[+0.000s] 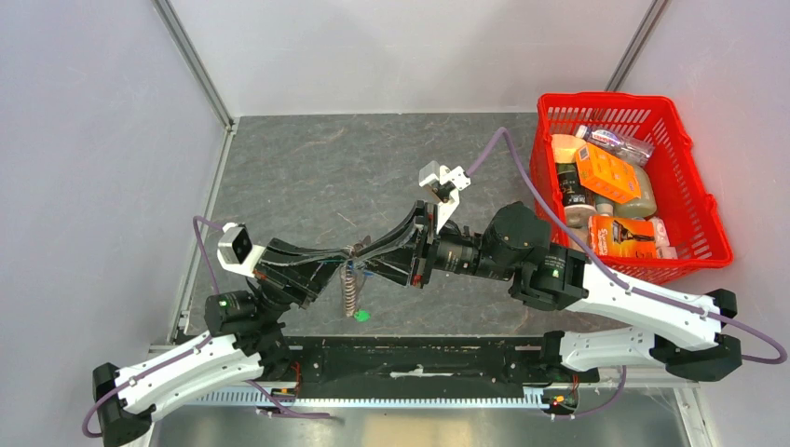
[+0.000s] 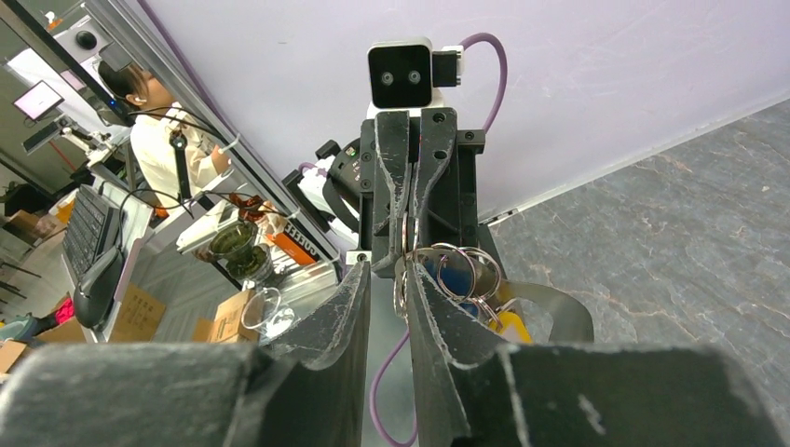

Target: Put the keys on the keyring

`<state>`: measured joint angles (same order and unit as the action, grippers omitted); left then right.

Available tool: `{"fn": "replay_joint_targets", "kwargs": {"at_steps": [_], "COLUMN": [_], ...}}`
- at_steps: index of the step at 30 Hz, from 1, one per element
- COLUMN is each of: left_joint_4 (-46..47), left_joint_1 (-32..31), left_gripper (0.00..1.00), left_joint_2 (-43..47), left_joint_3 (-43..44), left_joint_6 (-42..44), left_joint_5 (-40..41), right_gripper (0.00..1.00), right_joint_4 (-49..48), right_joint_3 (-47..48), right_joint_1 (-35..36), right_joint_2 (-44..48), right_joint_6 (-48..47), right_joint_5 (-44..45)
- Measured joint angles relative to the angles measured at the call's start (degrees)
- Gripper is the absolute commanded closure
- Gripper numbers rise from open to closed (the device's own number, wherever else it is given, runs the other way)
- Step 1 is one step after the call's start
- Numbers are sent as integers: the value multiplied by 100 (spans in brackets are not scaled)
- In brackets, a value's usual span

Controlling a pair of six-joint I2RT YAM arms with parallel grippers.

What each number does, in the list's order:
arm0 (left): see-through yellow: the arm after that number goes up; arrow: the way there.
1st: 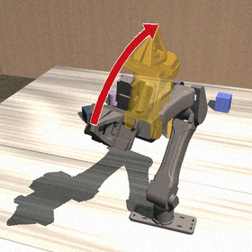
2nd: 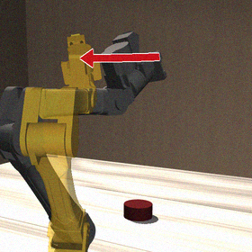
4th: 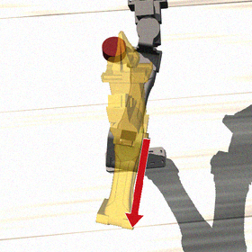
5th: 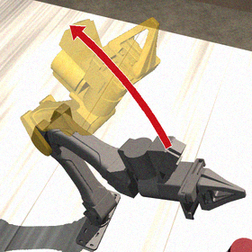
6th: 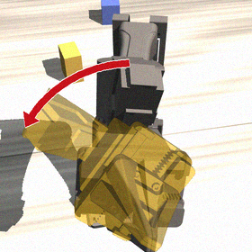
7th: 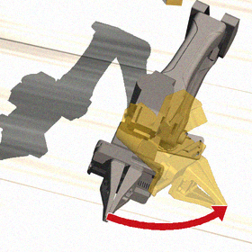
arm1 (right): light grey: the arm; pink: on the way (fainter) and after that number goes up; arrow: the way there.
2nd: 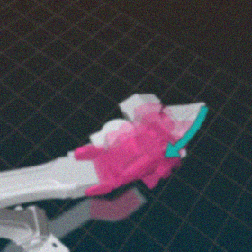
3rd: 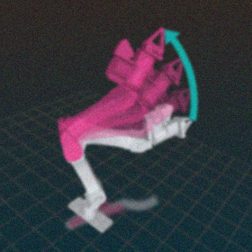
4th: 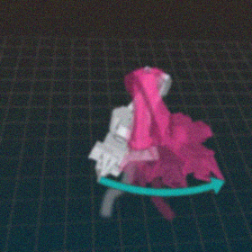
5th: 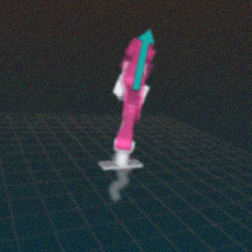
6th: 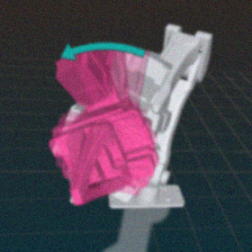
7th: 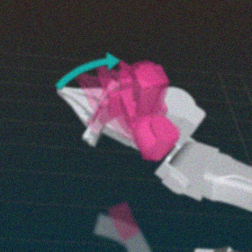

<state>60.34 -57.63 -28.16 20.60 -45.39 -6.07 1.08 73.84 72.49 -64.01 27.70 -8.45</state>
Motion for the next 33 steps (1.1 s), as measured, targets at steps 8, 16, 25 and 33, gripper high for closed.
{"fn": "replay_joint_targets", "kwargs": {"at_steps": [8,16,25,33], "left_joint_4": [190,328,321,321], "left_joint_1": [0,0,0,0], "left_gripper": [98,98,98,98], "left_joint_2": [-46,-98,-98,-98], "left_joint_3": [-2,-2,-24,-33], "left_joint_6": [-17,-20,-20,-22], "left_joint_5": [15,52,140,107], "right_gripper": [75,75,69,68], "right_joint_4": [-160,-254,-286,-282], "right_joint_3": [0,0,-37,-122], "right_joint_1": [0,2,2,2], "right_joint_2": [-52,-83,-83,-83], "right_joint_6": [26,37,37,35], "right_joint_5": [26,118,262,407]}}
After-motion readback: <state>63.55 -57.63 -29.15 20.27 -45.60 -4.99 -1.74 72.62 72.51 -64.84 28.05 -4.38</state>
